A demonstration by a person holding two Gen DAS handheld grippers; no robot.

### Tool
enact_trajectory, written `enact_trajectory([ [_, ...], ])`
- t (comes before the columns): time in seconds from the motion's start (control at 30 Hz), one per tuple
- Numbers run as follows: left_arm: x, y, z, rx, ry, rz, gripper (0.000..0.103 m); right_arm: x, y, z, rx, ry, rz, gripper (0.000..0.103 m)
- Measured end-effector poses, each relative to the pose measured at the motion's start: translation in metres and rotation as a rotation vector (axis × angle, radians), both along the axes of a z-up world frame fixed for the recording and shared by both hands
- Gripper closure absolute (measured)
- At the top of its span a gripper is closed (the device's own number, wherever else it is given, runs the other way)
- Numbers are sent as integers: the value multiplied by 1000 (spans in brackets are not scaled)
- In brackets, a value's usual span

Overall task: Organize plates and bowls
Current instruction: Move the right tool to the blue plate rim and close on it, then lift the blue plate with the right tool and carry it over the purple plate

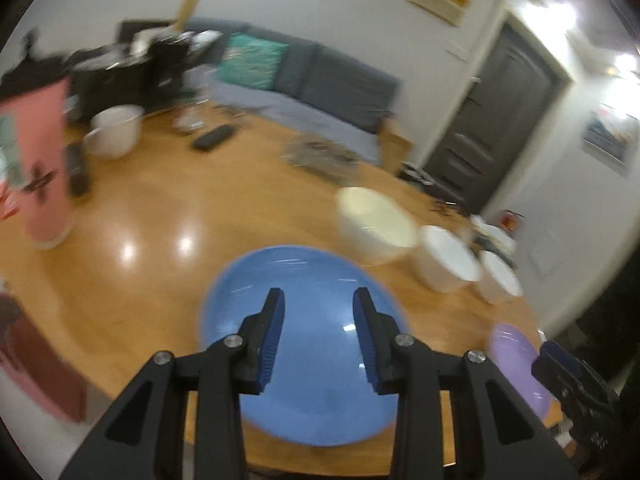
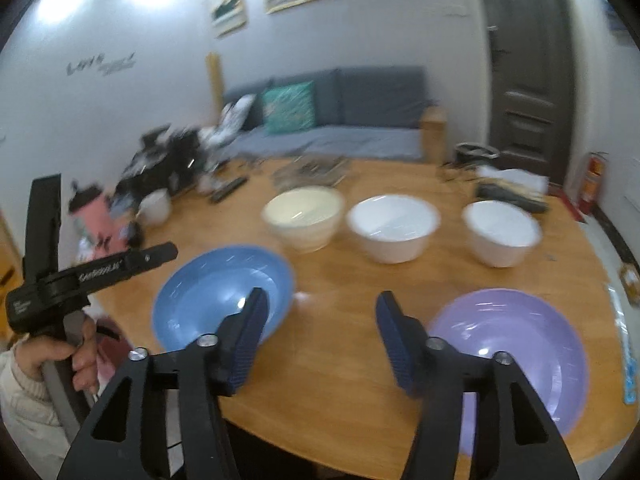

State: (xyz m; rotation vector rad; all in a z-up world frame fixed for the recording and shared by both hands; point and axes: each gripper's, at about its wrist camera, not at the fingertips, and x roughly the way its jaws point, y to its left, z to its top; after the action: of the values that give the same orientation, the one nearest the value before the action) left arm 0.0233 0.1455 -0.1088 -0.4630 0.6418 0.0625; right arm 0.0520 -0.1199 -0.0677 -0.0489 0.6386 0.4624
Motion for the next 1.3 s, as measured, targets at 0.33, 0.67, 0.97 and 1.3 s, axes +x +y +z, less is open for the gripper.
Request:
enact_trajectory([
  [0.33, -5, 49, -43, -55, 70, 62, 71, 27, 71, -49, -47, 149, 96, 41],
  [0.67, 11, 55, -67, -84, 109, 47, 72, 43, 90, -78, -102, 219, 106, 41],
  [0.97, 22, 47, -74, -95, 107, -6, 81, 56, 94, -95, -106, 256, 105, 42],
  [1.3, 27, 38, -74, -79, 106, -34, 84, 61, 97, -103, -110, 271, 121, 55],
])
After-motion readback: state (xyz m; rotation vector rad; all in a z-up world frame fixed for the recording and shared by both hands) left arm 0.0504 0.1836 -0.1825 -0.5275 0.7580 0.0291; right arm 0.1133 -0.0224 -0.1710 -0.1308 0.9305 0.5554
